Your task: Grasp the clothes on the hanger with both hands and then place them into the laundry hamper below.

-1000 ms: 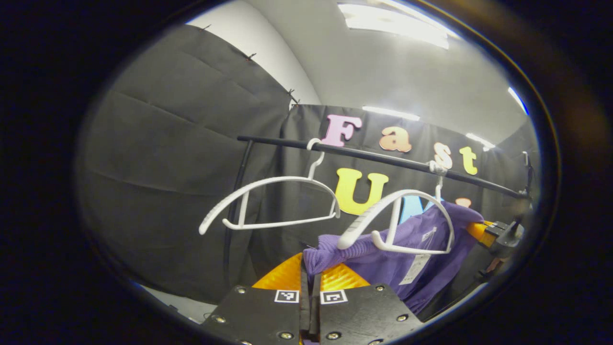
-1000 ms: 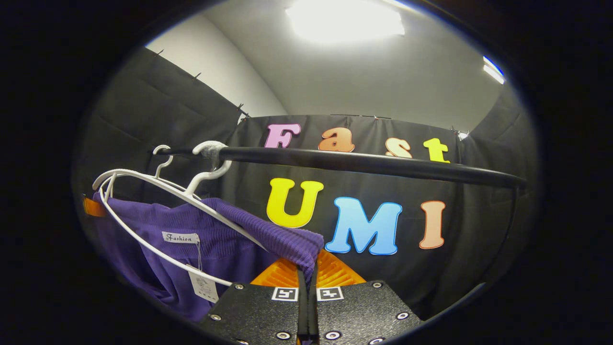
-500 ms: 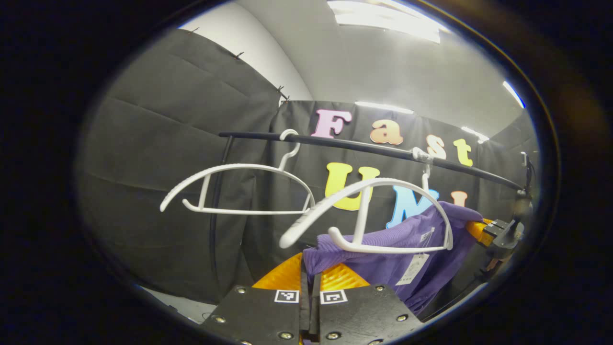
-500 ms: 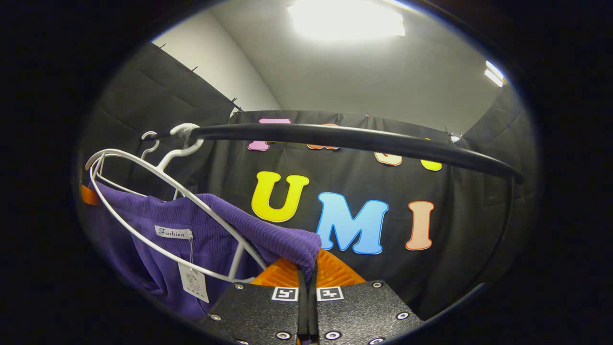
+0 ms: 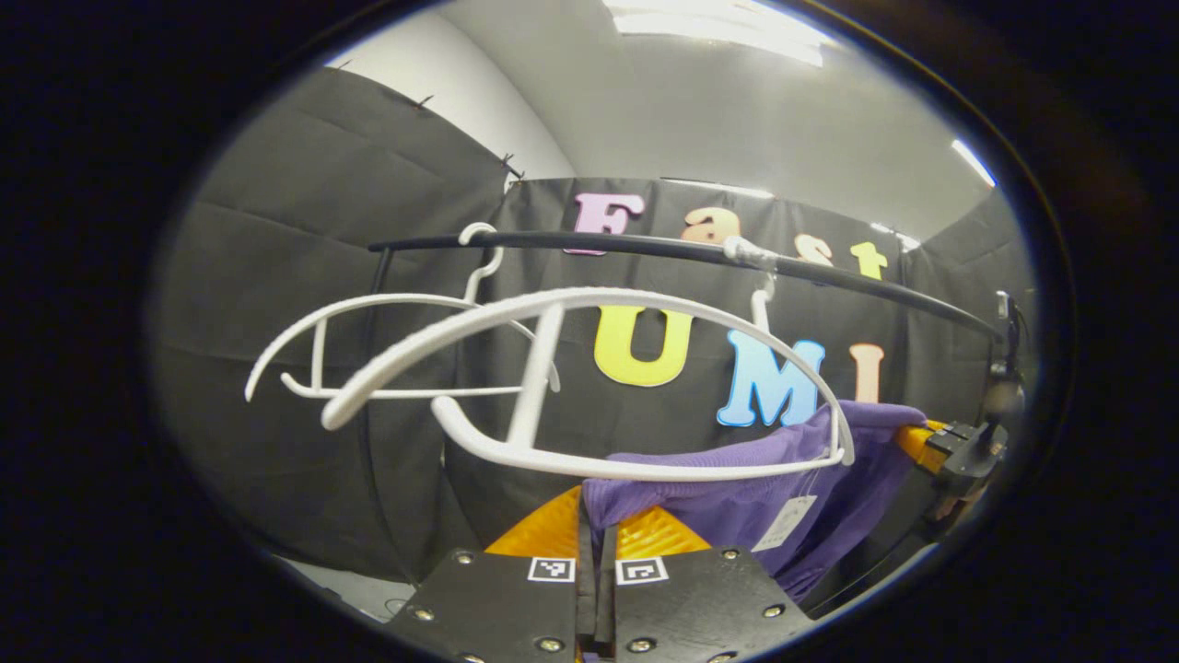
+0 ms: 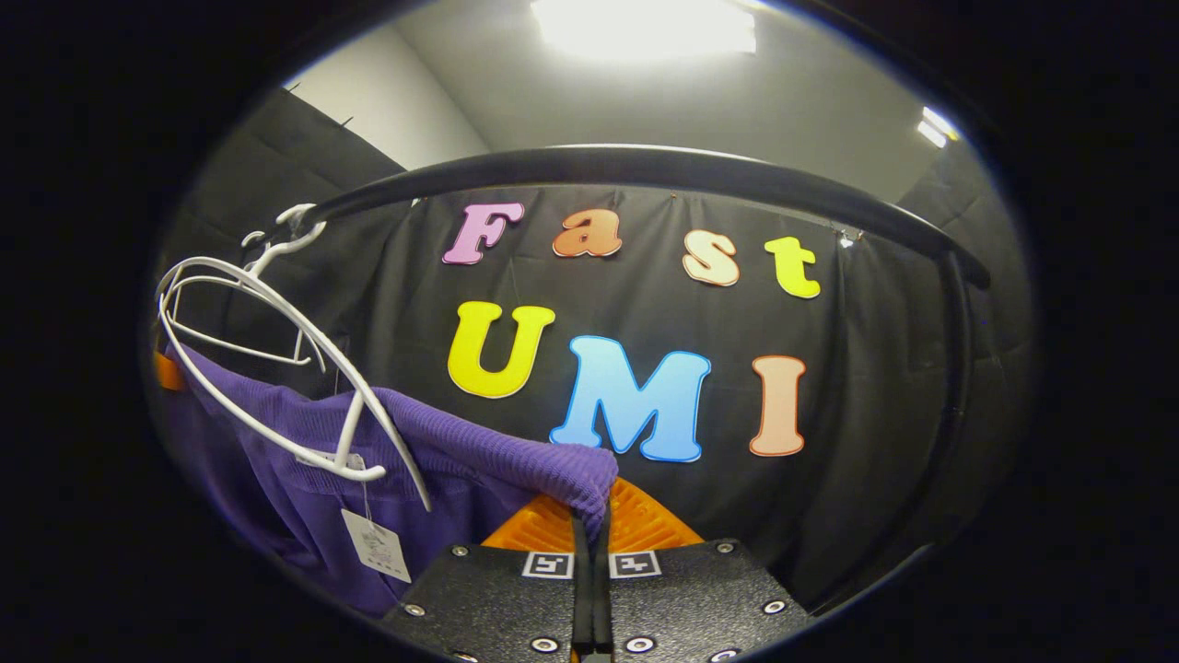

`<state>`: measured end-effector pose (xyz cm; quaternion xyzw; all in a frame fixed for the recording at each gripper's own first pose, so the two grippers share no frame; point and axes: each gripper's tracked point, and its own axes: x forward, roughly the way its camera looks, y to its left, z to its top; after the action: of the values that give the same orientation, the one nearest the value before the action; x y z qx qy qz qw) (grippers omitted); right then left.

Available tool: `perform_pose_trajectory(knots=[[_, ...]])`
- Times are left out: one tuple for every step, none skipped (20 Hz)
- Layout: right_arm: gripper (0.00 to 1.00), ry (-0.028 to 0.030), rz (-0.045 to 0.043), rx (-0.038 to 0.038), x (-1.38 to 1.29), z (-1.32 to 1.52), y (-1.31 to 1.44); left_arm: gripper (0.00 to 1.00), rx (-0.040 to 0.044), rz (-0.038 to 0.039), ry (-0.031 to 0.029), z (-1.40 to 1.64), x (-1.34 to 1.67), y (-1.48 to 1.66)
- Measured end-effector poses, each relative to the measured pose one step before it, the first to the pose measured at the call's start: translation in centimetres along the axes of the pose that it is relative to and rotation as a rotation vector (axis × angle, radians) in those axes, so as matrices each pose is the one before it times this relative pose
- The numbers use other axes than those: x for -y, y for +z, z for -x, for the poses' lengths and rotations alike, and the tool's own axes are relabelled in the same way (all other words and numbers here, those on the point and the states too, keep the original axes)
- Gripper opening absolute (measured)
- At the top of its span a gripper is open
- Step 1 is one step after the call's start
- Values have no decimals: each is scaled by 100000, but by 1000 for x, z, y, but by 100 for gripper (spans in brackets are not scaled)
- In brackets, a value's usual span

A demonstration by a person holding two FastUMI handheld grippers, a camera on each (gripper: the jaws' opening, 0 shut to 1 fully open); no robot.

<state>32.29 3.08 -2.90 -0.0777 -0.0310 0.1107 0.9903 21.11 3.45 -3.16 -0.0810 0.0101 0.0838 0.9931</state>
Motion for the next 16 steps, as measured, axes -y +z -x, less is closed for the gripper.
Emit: perform_pose_trajectory(knots=[[0,-293,-498,-843,385,6,-509,1,-892,65,-334,-31,646,-317],[0,165,-1004,-647,240,90,-478,1,-1026,23,-277,53,600,-387],[0,272,-958,-834,109,52,-466,1,-878,-138,-263,17,550,-376],[0,384,-82,-471,200,145,-403,1,-752,-365,-42,44,418,-380],[0,235,647,-261,217,118,-469,1,-768,-477,60,36,393,-198],[0,310,657,-182,176,194,-341,1,-693,-275,-56,131,355,-329],[0,348,57,-431,83,143,-380,1,-623,-272,-174,127,452,-337],[0,271,-373,-532,122,176,-265,1,-511,-260,-75,189,274,-270],[0,220,-565,-556,58,141,-318,1,-716,-73,183,159,133,-345],[0,-139,-196,-905,173,122,-394,1,-761,297,256,243,111,-363],[0,-334,25,-1223,166,158,-549,1,-980,507,-84,274,172,-479],[0,-496,-455,-1078,134,253,-387,1,-1170,513,-396,345,177,-446],[0,-848,-816,-944,164,254,-416,1,-1008,337,-700,132,107,-393],[0,-563,-985,-834,37,500,-219,5,-617,41,-889,206,-3,-91],[0,-812,-473,-756,7,715,-167,5,-381,19,-1199,458,-18,-298],[0,-988,597,-552,18,780,-92,1,-231,-60,-1238,516,-116,-133]])
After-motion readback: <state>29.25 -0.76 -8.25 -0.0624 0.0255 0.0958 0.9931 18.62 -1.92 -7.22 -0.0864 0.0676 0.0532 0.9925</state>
